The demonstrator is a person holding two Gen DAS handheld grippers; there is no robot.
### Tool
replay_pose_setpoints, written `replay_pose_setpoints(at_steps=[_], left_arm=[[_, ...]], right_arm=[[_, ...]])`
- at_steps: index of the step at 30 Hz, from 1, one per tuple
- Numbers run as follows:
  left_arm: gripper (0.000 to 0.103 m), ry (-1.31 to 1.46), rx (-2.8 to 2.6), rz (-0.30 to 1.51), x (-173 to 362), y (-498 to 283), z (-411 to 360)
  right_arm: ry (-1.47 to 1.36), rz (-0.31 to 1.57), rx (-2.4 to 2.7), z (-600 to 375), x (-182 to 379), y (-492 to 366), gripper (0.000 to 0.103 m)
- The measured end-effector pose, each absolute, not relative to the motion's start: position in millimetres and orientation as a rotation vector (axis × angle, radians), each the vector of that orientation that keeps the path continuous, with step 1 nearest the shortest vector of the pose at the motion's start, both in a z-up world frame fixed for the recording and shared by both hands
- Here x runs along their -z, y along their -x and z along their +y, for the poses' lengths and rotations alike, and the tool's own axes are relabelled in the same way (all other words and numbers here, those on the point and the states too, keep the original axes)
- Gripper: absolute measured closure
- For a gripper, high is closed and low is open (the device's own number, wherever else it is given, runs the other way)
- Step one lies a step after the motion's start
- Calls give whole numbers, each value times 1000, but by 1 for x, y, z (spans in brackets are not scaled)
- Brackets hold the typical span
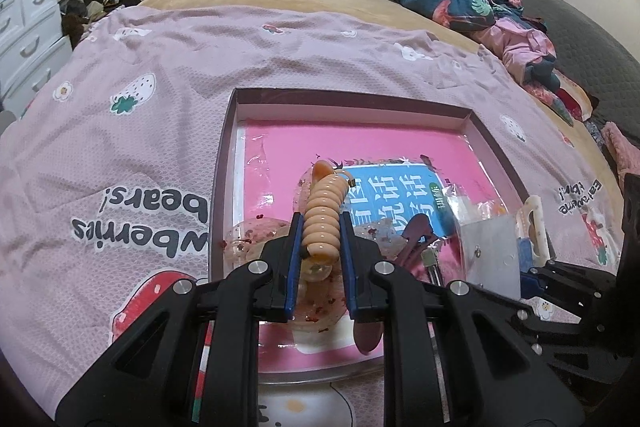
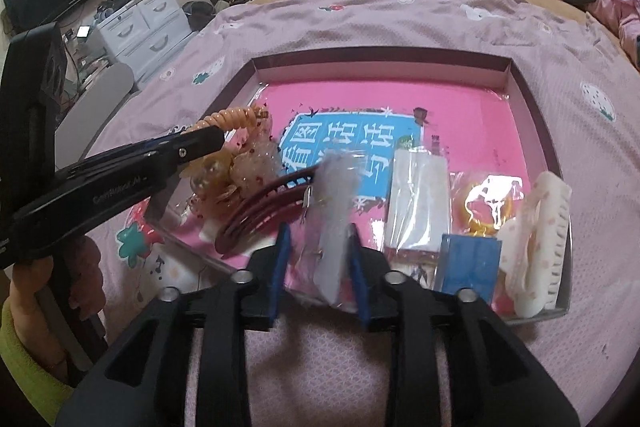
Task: Organize jewelry
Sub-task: 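Open left tool to drop the hair tie while right tool releases the card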
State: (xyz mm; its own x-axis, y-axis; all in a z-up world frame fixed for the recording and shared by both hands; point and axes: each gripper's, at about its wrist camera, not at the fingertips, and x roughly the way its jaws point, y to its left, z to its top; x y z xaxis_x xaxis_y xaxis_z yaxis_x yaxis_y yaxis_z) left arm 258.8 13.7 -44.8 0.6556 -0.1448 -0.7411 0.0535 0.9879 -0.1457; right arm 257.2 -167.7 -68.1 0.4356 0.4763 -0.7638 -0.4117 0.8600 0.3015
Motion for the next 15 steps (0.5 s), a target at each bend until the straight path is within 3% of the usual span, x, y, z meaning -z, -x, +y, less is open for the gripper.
replay_pose_setpoints(at_steps=[15], left_arm=[[93, 122, 128, 825, 33, -248, 9]], right_arm=[[-102, 928, -533, -190, 44, -232, 53]])
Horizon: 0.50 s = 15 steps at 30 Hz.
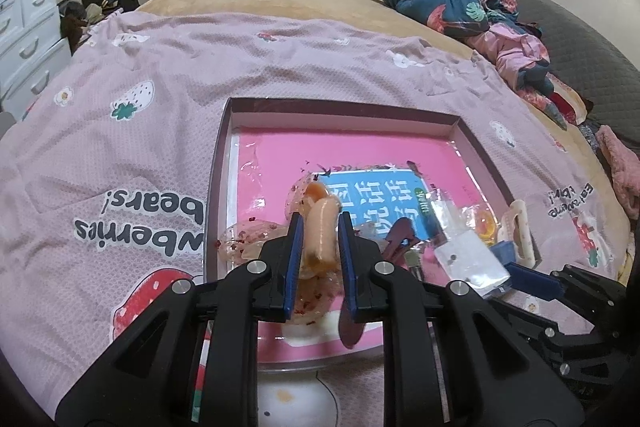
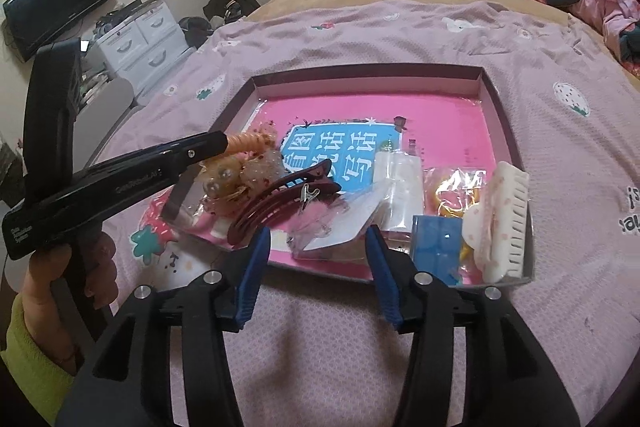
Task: Organize jewelry
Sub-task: 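Open left tool to drop the hair tie while right tool releases the card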
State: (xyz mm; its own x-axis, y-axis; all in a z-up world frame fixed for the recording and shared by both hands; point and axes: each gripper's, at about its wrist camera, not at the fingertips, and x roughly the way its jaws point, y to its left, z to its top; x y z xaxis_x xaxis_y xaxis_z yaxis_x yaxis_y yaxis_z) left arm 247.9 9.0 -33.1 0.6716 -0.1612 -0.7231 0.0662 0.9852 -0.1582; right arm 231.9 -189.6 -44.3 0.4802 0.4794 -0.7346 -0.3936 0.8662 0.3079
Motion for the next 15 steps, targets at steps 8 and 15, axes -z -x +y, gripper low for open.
replay_pose_setpoints(at_steps=[8, 15], left_arm=[[90, 122, 149, 779, 6, -227, 3], [75, 131, 158, 746, -17, -201, 4]], right_arm=[[-88, 897, -525, -194, 30, -208, 43], [-101, 866, -506, -209, 18, -185, 32]])
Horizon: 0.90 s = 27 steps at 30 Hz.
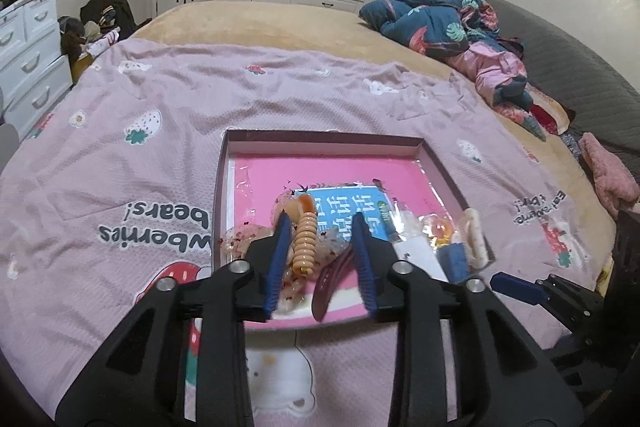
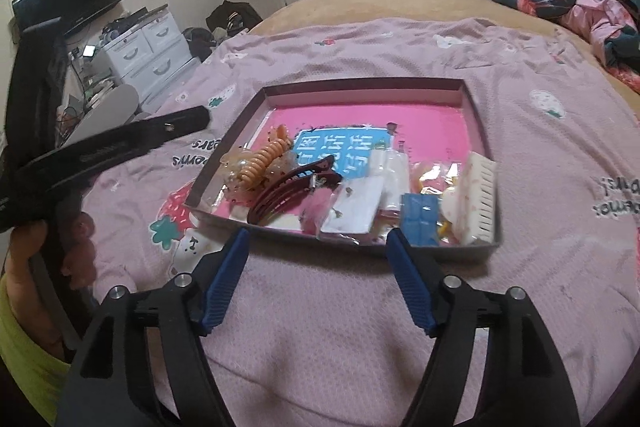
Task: Organize jewelry
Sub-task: 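Pull both open tools back from the tray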
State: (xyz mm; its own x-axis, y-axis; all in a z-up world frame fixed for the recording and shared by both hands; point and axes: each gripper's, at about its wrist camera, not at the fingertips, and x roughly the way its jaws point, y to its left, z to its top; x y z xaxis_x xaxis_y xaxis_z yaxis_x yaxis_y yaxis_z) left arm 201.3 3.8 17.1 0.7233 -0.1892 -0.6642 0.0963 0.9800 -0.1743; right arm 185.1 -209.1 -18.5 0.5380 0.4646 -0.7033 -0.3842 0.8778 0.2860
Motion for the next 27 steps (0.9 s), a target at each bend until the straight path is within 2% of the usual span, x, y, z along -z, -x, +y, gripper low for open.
replay_pose_setpoints(at_steps=[4, 6, 11, 13, 18, 27], left_arm=[[64, 141, 158, 726, -27, -182, 5], [54, 140, 162, 718, -30, -172, 3], [37, 123, 165, 691, -37, -147, -2], [26, 113, 163, 684, -39, -139, -2], [10, 90, 164, 665, -41, -118, -5], [9, 78, 139, 677, -26, -89, -3]], right_arm=[[-133, 837, -492, -221, 10, -175, 23], [-143, 813, -480, -227, 5, -170, 19], [-146, 761, -455, -237, -6, -159, 13], [-149, 733, -450, -241, -13, -153, 11], [-138, 658, -422, -250, -22, -134, 5], [-69, 599, -363, -257, -16, -108, 4]])
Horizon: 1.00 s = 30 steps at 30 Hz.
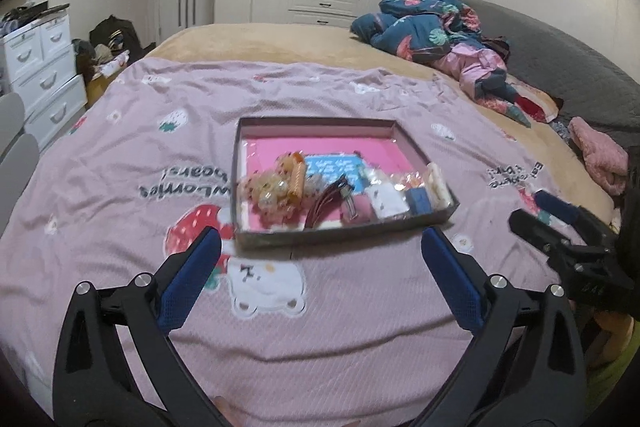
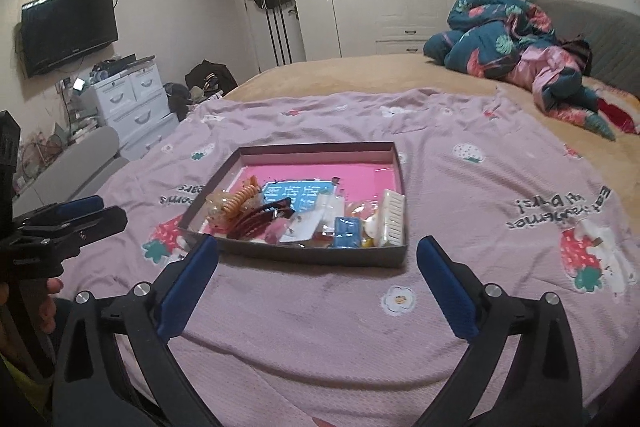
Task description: Organize jewelry
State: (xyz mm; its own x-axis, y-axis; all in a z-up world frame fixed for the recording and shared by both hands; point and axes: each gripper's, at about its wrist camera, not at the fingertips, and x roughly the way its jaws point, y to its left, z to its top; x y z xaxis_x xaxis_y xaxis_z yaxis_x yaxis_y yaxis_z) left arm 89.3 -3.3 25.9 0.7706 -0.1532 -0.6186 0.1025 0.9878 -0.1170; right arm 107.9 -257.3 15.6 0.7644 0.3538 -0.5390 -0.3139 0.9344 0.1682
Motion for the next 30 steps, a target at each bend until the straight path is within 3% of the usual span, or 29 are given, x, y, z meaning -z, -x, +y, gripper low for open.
replay_pose_setpoints(at_steps=[30], left_arm=[[9, 95, 116, 654, -2, -52, 2]], right_arm=[[-21, 595, -369, -248, -2, -77, 4]])
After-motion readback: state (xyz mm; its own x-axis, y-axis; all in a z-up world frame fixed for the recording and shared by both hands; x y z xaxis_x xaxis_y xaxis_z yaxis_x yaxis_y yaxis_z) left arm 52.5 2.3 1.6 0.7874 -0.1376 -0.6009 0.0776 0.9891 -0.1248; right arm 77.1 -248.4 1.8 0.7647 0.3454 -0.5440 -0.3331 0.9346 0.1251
